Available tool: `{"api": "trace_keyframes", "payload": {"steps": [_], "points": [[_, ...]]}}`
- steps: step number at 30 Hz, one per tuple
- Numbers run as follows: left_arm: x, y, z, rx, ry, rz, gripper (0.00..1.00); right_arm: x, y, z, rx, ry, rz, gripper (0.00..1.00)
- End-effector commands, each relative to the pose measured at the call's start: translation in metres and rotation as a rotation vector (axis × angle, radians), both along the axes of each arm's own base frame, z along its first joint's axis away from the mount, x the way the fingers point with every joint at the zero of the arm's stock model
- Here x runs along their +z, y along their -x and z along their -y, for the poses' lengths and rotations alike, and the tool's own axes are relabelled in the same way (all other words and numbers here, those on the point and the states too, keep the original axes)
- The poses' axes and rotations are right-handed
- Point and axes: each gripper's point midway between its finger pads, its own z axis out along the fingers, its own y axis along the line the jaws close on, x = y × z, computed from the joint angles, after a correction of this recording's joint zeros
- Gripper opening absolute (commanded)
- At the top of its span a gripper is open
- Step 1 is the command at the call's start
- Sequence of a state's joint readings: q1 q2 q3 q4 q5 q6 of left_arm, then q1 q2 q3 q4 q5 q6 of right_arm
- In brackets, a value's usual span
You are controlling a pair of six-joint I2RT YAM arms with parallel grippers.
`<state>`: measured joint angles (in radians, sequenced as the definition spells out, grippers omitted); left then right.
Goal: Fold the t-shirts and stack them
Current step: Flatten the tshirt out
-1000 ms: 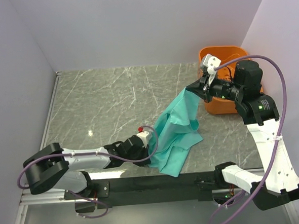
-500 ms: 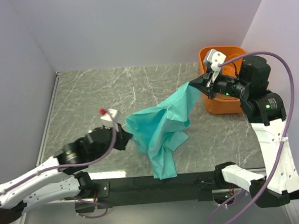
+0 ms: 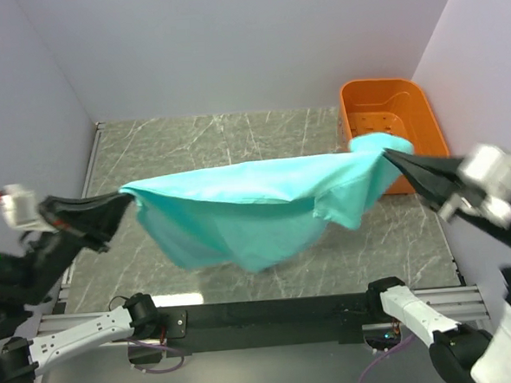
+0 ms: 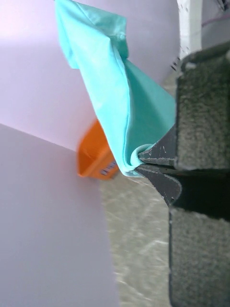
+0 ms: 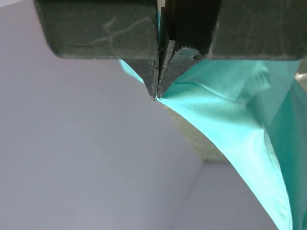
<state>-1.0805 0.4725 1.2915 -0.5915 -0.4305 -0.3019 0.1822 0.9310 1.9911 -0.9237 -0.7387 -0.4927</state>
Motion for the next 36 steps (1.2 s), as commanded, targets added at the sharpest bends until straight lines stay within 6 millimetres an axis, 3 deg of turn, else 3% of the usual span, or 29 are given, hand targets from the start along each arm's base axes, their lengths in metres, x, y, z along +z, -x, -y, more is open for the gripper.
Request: {"api": "trace_keyframes", "payload": {"steps": [1,3,4,7,11,12,13,14,15,18,19,21,22,23,24,27,28,30,31,33,34,36], "points": [[0.055,0.026,-0.012,-0.090,0.051,0.206,0.01,0.028,0.038,0.011,-0.036,-0.019,0.102,0.00],[0.072,0.034,-0.019,-0.101,0.073,0.260,0.01,0.038,0.052,0.012,-0.030,-0.022,0.138,0.00],[0.087,0.040,-0.025,-0.105,0.102,0.294,0.01,0.040,0.052,0.012,-0.032,-0.023,0.137,0.00],[0.104,0.043,-0.029,-0.099,0.115,0.335,0.01,0.044,0.051,0.014,-0.048,-0.031,0.144,0.00],[0.094,0.018,-0.032,0.026,0.083,0.291,0.01,0.036,0.010,0.013,-0.077,-0.043,0.073,0.00],[0.087,0.005,-0.040,0.117,0.084,0.257,0.01,0.028,-0.009,0.009,-0.074,-0.043,0.044,0.00],[0.072,-0.007,-0.039,0.171,0.067,0.225,0.01,0.020,-0.024,0.005,-0.057,-0.041,0.011,0.00],[0.069,-0.014,-0.045,0.227,0.088,0.215,0.01,0.012,-0.037,0.000,-0.041,-0.050,-0.029,0.00],[0.045,-0.032,-0.048,0.337,0.064,0.152,0.01,-0.005,-0.062,-0.006,-0.029,-0.049,-0.078,0.00],[0.018,-0.052,-0.055,0.486,0.076,0.082,0.01,-0.057,-0.125,-0.023,0.021,-0.060,-0.250,0.00],[-0.006,-0.062,-0.038,0.497,0.011,0.055,0.01,-0.081,-0.151,-0.029,0.029,-0.060,-0.328,0.00],[-0.031,-0.076,-0.025,0.543,-0.044,0.003,0.01,-0.122,-0.182,-0.040,0.066,-0.071,-0.456,0.00],[-0.057,-0.088,-0.009,0.576,-0.131,-0.031,0.01,-0.156,-0.209,-0.046,0.073,-0.066,-0.560,0.00],[-0.069,-0.095,-0.002,0.593,-0.152,-0.057,0.01,-0.175,-0.220,-0.052,0.096,-0.071,-0.620,0.00],[-0.094,-0.111,0.012,0.601,-0.230,-0.086,0.01,-0.210,-0.245,-0.057,0.094,-0.067,-0.724,0.00],[-0.135,-0.149,0.020,0.573,-0.233,-0.205,0.01,-0.253,-0.276,-0.065,0.090,-0.071,-0.841,0.00],[-0.162,-0.177,0.007,0.575,-0.248,-0.272,0.01,-0.282,-0.291,-0.069,0.080,-0.074,-0.920,0.00],[-0.186,-0.198,-0.003,0.583,-0.208,-0.357,0.01,-0.301,-0.312,-0.070,0.038,-0.079,-0.944,0.00],[-0.207,-0.218,-0.018,0.630,-0.223,-0.427,0.01,-0.326,-0.322,-0.075,0.022,-0.069,-0.992,0.00],[-0.224,-0.235,-0.017,0.587,-0.191,-0.500,0.01,-0.338,-0.336,-0.080,-0.018,-0.050,-1.002,0.00],[-0.247,-0.250,-0.028,0.607,-0.207,-0.568,0.01,-0.361,-0.344,-0.086,-0.051,-0.030,-1.039,0.00],[-0.262,-0.265,-0.032,0.589,-0.204,-0.625,0.01,-0.365,-0.359,-0.091,-0.091,-0.029,-1.034,0.00]]}}
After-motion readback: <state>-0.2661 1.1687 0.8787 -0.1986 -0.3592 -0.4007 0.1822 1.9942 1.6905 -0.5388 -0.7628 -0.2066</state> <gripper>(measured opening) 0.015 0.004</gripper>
